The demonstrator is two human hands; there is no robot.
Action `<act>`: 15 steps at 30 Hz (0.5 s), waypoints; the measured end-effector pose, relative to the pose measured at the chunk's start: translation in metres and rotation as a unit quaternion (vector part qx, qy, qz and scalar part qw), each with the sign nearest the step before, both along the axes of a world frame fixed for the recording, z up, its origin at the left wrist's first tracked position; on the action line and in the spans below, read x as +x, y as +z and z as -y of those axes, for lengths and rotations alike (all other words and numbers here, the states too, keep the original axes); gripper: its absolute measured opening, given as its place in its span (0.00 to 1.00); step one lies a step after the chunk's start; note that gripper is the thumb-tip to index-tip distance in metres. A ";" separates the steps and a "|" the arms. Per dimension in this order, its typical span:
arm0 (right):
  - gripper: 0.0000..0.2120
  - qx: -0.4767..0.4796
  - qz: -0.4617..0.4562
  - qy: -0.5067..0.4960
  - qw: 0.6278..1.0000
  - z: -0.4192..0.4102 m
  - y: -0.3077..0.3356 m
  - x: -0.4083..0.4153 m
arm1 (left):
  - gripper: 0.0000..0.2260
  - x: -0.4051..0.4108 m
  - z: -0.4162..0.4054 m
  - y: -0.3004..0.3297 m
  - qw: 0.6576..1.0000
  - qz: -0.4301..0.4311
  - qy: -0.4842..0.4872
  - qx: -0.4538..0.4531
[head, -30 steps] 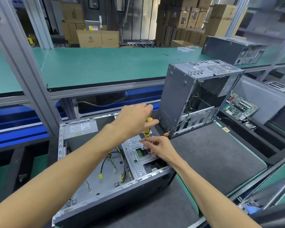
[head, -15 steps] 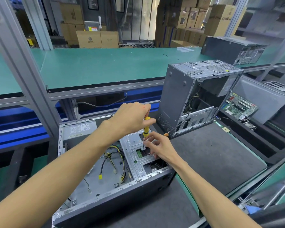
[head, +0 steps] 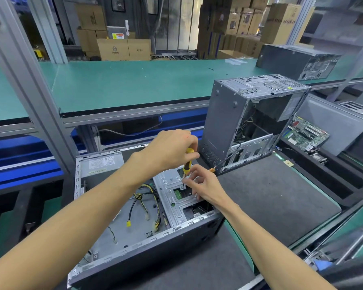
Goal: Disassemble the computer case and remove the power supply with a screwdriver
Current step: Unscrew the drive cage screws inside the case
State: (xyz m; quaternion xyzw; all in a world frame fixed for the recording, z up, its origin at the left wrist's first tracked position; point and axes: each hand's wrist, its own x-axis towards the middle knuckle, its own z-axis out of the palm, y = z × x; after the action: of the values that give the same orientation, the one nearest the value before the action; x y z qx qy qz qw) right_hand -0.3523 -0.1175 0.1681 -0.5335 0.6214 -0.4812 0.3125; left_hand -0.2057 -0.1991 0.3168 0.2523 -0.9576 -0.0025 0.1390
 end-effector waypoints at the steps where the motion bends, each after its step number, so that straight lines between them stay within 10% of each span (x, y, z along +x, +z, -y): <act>1: 0.08 -0.002 0.001 0.001 1.000 0.000 0.000 0.000 | 0.13 -0.002 -0.001 -0.002 1.000 0.006 0.012 -0.021; 15: 0.05 -0.002 0.000 -0.003 1.000 0.000 -0.001 -0.001 | 0.10 0.003 0.002 -0.006 0.996 -0.023 -0.045 0.076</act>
State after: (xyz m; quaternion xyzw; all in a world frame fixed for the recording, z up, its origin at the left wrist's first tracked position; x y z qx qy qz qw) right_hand -0.3529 -0.1172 0.1672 -0.5320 0.6221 -0.4833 0.3105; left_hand -0.2031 -0.2013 0.3105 0.2187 -0.9615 -0.0873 0.1415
